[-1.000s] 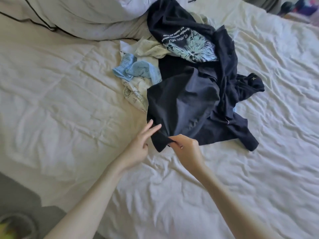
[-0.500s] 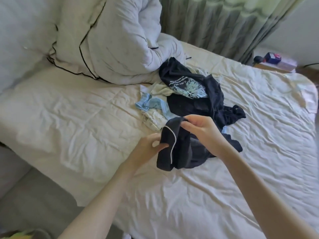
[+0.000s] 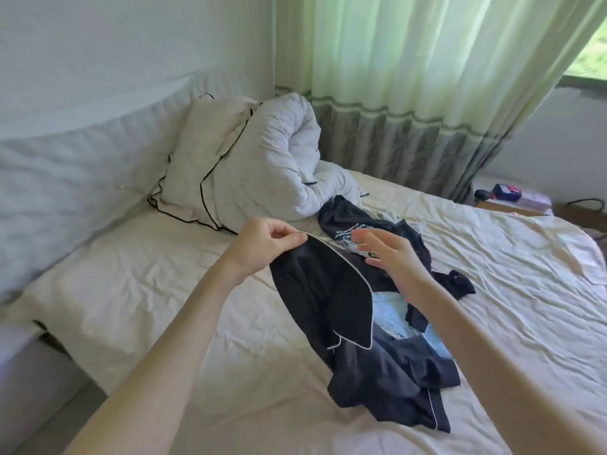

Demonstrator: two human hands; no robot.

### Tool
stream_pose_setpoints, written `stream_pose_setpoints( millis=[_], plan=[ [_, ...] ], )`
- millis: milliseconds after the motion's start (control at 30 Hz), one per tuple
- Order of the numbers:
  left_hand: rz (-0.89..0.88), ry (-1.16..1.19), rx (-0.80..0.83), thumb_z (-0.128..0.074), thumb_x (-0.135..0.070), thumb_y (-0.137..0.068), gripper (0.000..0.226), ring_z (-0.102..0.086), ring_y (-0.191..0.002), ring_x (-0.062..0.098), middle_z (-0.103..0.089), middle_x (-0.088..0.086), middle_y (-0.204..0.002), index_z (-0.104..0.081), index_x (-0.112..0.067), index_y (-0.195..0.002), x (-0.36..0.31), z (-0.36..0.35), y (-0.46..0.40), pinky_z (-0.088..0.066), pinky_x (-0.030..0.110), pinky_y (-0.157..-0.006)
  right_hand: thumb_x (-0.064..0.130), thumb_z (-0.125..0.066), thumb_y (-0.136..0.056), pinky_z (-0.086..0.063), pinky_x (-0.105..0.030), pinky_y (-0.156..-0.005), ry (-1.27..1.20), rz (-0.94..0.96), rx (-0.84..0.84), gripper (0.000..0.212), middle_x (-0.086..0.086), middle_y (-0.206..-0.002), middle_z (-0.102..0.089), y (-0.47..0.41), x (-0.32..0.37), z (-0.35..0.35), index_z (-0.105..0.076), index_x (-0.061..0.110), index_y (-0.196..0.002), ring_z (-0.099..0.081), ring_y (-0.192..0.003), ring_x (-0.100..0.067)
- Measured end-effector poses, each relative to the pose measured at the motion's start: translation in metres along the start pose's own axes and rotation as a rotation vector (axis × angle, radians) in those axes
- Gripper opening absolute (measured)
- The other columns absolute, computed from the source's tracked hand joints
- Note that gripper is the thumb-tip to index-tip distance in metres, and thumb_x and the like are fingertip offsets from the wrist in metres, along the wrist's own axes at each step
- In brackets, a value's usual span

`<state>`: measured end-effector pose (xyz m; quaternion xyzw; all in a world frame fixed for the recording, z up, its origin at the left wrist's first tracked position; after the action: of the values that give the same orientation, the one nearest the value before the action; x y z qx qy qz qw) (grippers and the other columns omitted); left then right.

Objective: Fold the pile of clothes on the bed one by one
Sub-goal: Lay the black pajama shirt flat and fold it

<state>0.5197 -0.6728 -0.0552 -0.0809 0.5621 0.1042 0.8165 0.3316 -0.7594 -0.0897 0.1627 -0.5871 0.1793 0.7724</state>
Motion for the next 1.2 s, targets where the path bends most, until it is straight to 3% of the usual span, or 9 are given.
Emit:
stream_pose_setpoints(
  millis=[100, 200, 300, 533, 600, 700, 833, 1000, 1200],
  plan=[
    [-0.018, -0.022, -0.037, -0.067, -0.025, -0.086, 0.015, -0.062, -0.063, 0.000, -0.071, -0.007, -0.069, -0.074, -0.013, -0.079, -0.014, 0.007, 0.001, -0.046, 0.012, -0.060, 0.050, -0.065, -0.080, -0.046, -0.009, -0.081, 0.135, 0.108, 0.147, 0.026, 0.025, -0.099, -0.065, 0.014, 0.013, -0.046, -0.062, 0.040, -0.104, -0.059, -0.096, 0.008],
    [-0.026, -0.001, -0.070, -0.066, -0.025, -0.087, 0.020, -0.058, -0.058, 0.000, -0.066, -0.010, -0.061, -0.073, -0.010, -0.075, -0.022, 0.017, 0.003, -0.044, 0.012, -0.056, 0.031, -0.067, -0.086, -0.046, -0.021, -0.078, 0.383, 0.245, 0.057, 0.003, 0.016, -0.080, -0.061, 0.017, 0.027, -0.064, -0.067, 0.030, -0.088, -0.060, -0.083, -0.009],
    [-0.012, 0.016, -0.139, -0.066, -0.026, -0.086, 0.021, -0.060, -0.059, 0.001, -0.067, -0.009, -0.061, -0.073, -0.013, -0.071, -0.023, 0.033, 0.006, -0.043, 0.013, -0.056, 0.020, -0.061, -0.089, -0.039, -0.029, -0.070, 0.576, 0.416, -0.102, 0.011, -0.001, -0.078, -0.059, 0.018, 0.052, -0.060, -0.069, 0.014, -0.087, -0.057, -0.076, -0.021],
    [0.059, -0.013, -0.103, -0.074, -0.029, -0.079, 0.017, -0.063, -0.067, 0.007, -0.072, -0.001, -0.072, -0.073, -0.012, -0.074, 0.002, 0.034, 0.018, -0.048, 0.024, -0.069, 0.023, -0.066, -0.085, -0.034, -0.023, -0.063, 0.627, 0.260, -0.205, 0.019, 0.006, -0.067, -0.057, 0.012, 0.048, -0.029, -0.056, 0.022, -0.069, -0.052, -0.070, -0.015],
    [0.054, -0.035, -0.116, -0.076, -0.030, -0.077, 0.017, -0.063, -0.068, 0.007, -0.072, -0.001, -0.073, -0.073, -0.014, -0.073, 0.006, 0.034, 0.020, -0.047, 0.018, -0.065, 0.018, -0.066, -0.085, -0.039, -0.013, -0.061, 0.519, 0.165, -0.120, 0.023, 0.006, -0.061, -0.057, 0.012, 0.038, -0.030, -0.060, 0.020, -0.063, -0.053, -0.064, -0.012],
    [0.043, -0.069, -0.159, -0.077, -0.031, -0.075, 0.019, -0.062, -0.069, 0.008, -0.072, 0.001, -0.074, -0.070, -0.014, -0.071, 0.011, 0.037, 0.024, -0.047, 0.019, -0.066, 0.005, -0.059, -0.090, -0.055, -0.024, -0.071, -0.066, -0.138, 0.142, 0.031, -0.003, -0.074, -0.069, 0.016, 0.013, -0.043, -0.075, 0.017, -0.066, -0.065, -0.069, -0.015],
    [0.073, -0.057, -0.063, -0.076, -0.026, -0.077, 0.014, -0.065, -0.075, 0.005, -0.072, -0.002, -0.077, -0.069, -0.015, -0.075, 0.029, 0.033, 0.032, -0.048, 0.012, -0.070, 0.004, -0.047, -0.095, -0.051, -0.026, -0.070, -0.462, -0.372, 0.356, 0.027, -0.003, -0.079, -0.063, 0.024, -0.003, -0.060, -0.069, 0.011, -0.081, -0.059, -0.069, -0.014],
    [0.165, -0.122, 0.148, -0.069, -0.025, -0.085, 0.011, -0.066, -0.085, 0.004, -0.073, -0.004, -0.087, -0.071, -0.015, -0.085, 0.068, 0.017, 0.048, -0.046, 0.015, -0.079, 0.004, -0.039, -0.096, -0.045, -0.030, -0.068, -0.519, -0.465, 0.334, 0.026, -0.006, -0.073, -0.053, 0.025, -0.012, -0.055, -0.055, 0.008, -0.076, -0.052, -0.066, -0.018],
    [0.158, -0.049, 0.006, -0.065, -0.027, -0.088, 0.014, -0.067, -0.076, 0.005, -0.073, -0.004, -0.081, -0.071, -0.016, -0.082, 0.080, 0.031, 0.054, -0.048, 0.015, -0.070, 0.001, -0.058, -0.090, -0.050, -0.019, -0.056, -0.294, -0.280, 0.279, 0.010, -0.003, -0.070, -0.062, 0.028, -0.009, -0.038, -0.061, 0.007, -0.097, -0.060, -0.062, -0.011]
  ],
)
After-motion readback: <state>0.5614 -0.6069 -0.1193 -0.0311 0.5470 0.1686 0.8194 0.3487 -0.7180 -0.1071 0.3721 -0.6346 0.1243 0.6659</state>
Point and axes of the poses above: each hand's wrist, its own y-axis away from the middle knuckle, its own z-axis out of the back of the hand, x = y × z, the point moved 9 cm from there along -y, towards the middle knuckle
